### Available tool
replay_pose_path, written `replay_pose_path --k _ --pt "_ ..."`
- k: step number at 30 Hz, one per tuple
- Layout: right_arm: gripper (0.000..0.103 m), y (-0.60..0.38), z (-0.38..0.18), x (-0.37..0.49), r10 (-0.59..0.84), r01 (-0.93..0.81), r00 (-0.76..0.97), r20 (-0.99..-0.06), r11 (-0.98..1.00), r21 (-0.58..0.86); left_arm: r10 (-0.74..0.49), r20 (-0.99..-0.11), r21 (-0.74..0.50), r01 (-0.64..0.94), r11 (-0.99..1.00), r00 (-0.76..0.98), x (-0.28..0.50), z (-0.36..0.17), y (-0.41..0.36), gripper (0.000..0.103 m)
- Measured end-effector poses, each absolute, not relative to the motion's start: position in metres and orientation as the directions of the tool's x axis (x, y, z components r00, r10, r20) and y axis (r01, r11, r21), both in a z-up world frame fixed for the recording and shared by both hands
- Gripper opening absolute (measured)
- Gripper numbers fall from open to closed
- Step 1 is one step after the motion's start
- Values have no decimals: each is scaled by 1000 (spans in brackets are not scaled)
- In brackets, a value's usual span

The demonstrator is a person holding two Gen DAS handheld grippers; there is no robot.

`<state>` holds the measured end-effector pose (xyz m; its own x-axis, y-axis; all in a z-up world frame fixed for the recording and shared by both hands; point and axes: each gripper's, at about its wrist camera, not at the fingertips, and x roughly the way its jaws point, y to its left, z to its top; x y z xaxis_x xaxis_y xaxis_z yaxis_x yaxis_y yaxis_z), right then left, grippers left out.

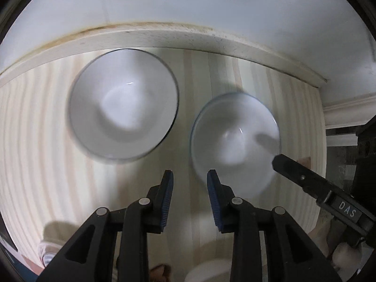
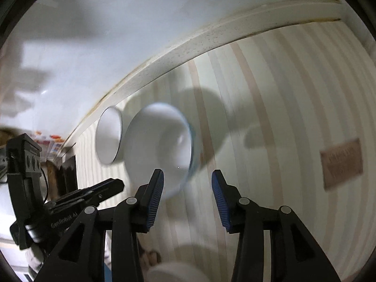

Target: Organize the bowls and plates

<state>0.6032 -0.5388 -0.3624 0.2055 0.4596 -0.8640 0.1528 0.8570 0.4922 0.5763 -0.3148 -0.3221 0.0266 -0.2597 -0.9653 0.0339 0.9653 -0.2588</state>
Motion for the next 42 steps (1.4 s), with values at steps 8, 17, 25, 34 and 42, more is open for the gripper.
replay_pose_path --k 8,17,25,34,42 --pt "14 -525 -397 631 427 151 163 -889 880 450 -220 -975 -219 86 972 10 588 -349 -337 16" --pt "12 -517 -389 621 376 111 181 -909 910 399 -201 -979 -194 125 973 44 588 -337 -353 16" --pt "12 -515 -353 594 384 89 211 -899 908 409 -216 -970 -195 173 965 112 568 -291 -347 16" --pt "12 -516 -299 533 389 63 254 -886 907 416 -229 -959 -187 233 954 169 512 -245 -339 16" --pt "12 -508 -278 460 399 71 258 -880 901 429 -232 -958 -181 272 945 167 459 -232 -330 16"
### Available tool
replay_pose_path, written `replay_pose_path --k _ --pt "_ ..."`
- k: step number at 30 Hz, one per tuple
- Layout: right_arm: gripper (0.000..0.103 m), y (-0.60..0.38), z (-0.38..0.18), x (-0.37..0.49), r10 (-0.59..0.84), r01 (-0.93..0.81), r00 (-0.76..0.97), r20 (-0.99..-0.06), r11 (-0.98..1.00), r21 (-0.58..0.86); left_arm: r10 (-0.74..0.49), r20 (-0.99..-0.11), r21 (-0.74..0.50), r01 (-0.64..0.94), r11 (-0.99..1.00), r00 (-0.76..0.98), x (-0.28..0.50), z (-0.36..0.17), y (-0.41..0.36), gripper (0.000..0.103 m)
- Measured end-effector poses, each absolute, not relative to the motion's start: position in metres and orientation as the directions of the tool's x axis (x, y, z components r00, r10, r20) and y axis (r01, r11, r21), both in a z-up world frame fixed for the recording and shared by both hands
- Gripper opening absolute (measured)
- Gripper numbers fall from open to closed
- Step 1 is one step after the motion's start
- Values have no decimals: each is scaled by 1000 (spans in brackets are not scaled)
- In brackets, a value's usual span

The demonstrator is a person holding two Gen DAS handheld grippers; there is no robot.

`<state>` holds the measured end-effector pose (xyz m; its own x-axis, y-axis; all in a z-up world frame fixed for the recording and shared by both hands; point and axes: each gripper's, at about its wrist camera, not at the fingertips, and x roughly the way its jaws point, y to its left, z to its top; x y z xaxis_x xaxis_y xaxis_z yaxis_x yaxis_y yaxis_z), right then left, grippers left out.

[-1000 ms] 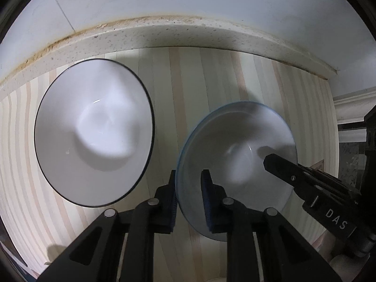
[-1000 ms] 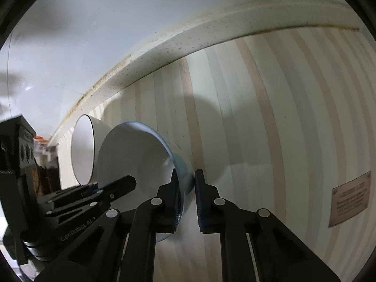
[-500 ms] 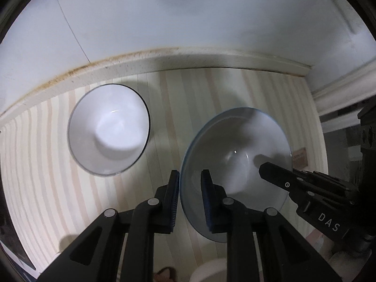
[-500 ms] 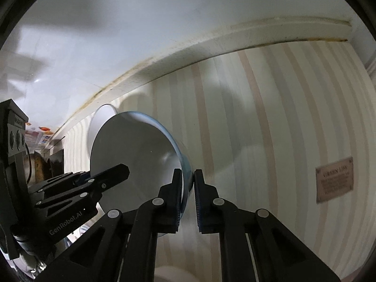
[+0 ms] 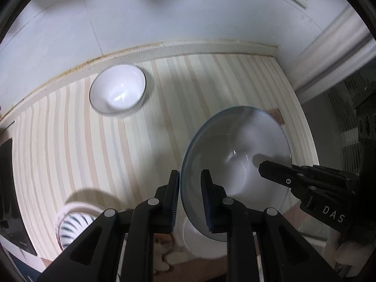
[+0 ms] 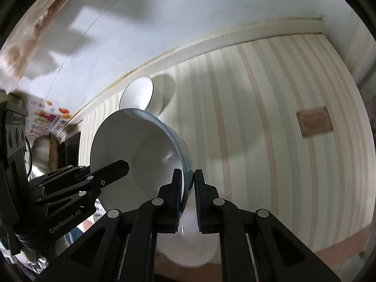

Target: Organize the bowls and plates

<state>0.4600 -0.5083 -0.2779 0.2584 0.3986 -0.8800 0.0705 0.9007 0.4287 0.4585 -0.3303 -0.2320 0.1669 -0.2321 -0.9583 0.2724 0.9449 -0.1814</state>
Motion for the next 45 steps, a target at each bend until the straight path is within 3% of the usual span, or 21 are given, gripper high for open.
replay_pose_path --k 13,25,45 --pt "12 -498 -323 372 406 139 166 -899 892 429 -202 -978 -177 312 934 50 396 -273 -328 16" --pt "13 -490 -353 366 383 141 104 -918 908 395 -125 -992 -110 340 934 23 392 -299 -333 16" --pt "18 -492 -356 378 345 131 91 -934 926 354 -82 -997 -75 341 937 8 390 -318 -341 16"
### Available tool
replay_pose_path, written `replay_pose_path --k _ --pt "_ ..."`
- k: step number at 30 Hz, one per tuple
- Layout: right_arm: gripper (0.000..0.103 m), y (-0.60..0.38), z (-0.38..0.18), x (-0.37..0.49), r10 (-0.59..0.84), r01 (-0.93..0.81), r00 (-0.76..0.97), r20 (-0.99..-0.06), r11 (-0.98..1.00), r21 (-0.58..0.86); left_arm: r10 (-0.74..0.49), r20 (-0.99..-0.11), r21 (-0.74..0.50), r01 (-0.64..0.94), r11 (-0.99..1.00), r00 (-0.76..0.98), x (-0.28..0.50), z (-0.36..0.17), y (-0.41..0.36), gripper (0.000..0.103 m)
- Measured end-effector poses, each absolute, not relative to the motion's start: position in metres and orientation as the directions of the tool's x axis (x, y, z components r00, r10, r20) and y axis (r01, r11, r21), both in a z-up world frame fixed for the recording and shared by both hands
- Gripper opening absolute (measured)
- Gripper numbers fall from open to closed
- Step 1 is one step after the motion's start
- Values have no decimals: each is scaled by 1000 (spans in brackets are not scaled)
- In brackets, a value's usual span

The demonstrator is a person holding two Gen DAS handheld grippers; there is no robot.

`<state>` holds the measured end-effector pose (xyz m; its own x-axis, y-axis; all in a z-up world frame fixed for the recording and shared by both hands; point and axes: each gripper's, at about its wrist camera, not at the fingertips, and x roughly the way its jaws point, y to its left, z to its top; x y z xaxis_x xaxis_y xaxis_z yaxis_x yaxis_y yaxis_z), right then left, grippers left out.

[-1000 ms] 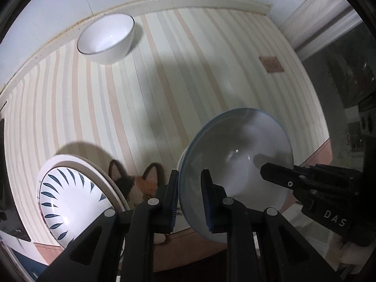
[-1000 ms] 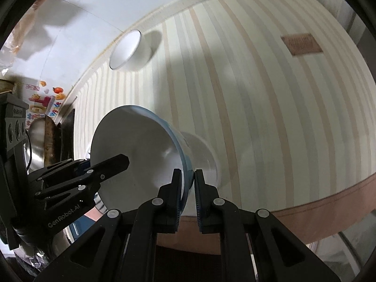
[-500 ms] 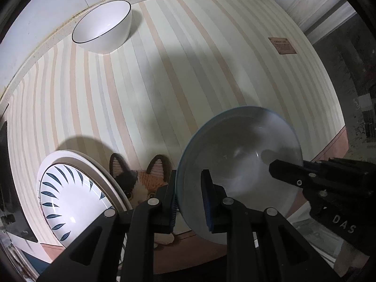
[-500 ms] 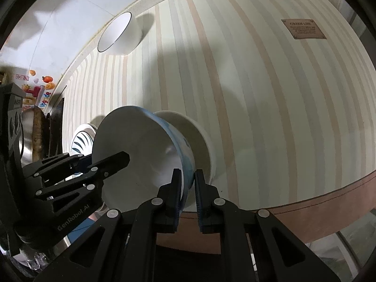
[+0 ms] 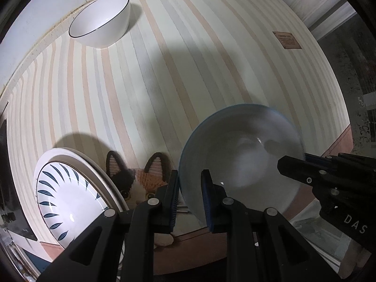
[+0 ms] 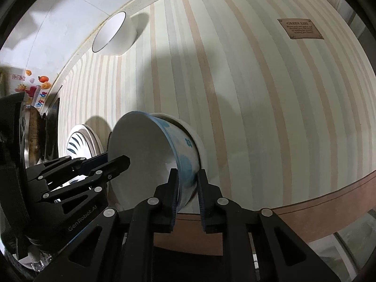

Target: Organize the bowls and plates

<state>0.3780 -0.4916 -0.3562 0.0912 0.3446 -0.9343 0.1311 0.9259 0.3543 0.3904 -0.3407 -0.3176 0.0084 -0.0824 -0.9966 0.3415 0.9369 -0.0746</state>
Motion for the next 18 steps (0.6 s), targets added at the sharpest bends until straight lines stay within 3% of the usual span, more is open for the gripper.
replay_pose_path --k 8,18 --pt "18 -499 -349 381 379 134 84 -922 912 387 -110 -994 -99 322 942 17 396 -304 -334 16" --pt "20 -505 -292 434 434 73 175 -884 890 451 -168 -979 -141 218 966 112 437 -252 -302 19"
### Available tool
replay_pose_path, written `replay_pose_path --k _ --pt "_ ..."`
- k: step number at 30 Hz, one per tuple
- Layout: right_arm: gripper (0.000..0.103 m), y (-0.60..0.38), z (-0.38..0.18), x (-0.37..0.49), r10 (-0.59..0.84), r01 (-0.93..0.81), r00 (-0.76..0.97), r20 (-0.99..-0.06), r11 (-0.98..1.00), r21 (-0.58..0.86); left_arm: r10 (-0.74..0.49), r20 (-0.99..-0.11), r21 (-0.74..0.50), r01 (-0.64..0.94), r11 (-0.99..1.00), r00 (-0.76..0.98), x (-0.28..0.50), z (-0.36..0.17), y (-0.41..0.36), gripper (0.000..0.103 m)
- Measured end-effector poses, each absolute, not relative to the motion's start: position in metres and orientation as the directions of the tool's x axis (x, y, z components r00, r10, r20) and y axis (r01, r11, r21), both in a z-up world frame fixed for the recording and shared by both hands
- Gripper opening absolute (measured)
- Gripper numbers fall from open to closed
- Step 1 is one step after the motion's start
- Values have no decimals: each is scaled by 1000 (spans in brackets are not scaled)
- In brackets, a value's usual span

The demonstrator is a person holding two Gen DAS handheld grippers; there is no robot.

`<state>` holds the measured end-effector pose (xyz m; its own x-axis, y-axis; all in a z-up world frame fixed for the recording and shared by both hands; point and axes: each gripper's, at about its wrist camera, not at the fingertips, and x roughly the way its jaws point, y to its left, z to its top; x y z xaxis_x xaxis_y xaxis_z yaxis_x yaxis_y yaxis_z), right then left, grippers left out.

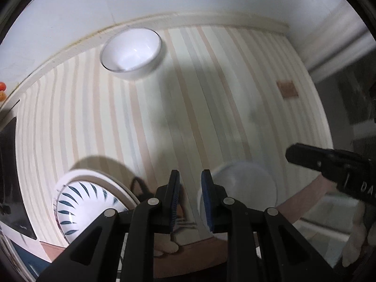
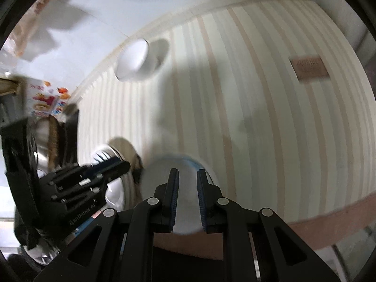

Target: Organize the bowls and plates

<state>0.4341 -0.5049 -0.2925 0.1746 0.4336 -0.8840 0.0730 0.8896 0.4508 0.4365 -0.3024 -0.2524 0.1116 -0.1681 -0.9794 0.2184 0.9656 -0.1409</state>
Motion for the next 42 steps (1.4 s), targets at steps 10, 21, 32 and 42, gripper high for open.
replay_pose_path --k 10,21,32,42 --pt "50 -467 -300 579 472 8 211 -856 875 484 -135 -975 -148 -63 987 179 564 -266 -220 27" --pt "50 -413 -367 678 462 6 121 -878 885 466 -168 -985 -172 -128 977 42 642 -347 -204 27" --pt "49 -397 -399 696 455 7 61 -889 890 456 -178 -984 -177 -129 976 4 649 -373 -205 27" --pt "14 -393 -398 695 429 -13 74 -900 903 429 -223 -974 -225 -115 968 31 639 -374 -207 14"
